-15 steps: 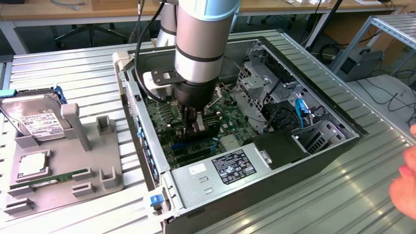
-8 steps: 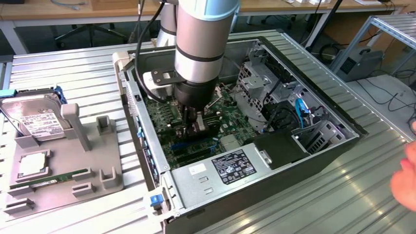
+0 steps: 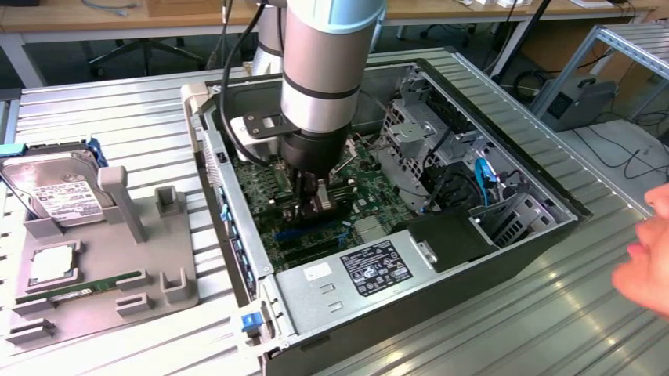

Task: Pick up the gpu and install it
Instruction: 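Insert the gpu into the slot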

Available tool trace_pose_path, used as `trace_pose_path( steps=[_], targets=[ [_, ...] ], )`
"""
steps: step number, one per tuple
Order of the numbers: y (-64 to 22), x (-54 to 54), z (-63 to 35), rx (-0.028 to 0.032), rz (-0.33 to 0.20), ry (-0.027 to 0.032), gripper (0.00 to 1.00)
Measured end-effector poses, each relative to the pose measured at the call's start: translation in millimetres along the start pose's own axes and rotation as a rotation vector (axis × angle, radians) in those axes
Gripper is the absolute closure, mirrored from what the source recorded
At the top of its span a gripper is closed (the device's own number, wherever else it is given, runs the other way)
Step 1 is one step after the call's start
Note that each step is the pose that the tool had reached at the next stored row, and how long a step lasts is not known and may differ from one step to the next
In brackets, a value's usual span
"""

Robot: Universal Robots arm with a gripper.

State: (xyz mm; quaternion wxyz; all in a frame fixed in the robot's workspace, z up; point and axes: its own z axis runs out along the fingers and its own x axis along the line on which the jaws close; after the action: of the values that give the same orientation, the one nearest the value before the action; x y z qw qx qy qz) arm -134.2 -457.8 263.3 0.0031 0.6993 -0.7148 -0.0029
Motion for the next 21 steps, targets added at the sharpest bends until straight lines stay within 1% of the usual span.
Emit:
trace_pose_path(
  steps=[8, 13, 21],
  targets=[
    [-0.2, -0.7, 0.4, -0.0003, -0.016, 0.0025, 0.73],
    [-0.2, -1.0, 0.7, -0.0003, -0.036, 0.0044, 0.73],
    [-0.3, -1.0, 3.4, -0.0003, -0.036, 0.0047, 0.73]
  ],
)
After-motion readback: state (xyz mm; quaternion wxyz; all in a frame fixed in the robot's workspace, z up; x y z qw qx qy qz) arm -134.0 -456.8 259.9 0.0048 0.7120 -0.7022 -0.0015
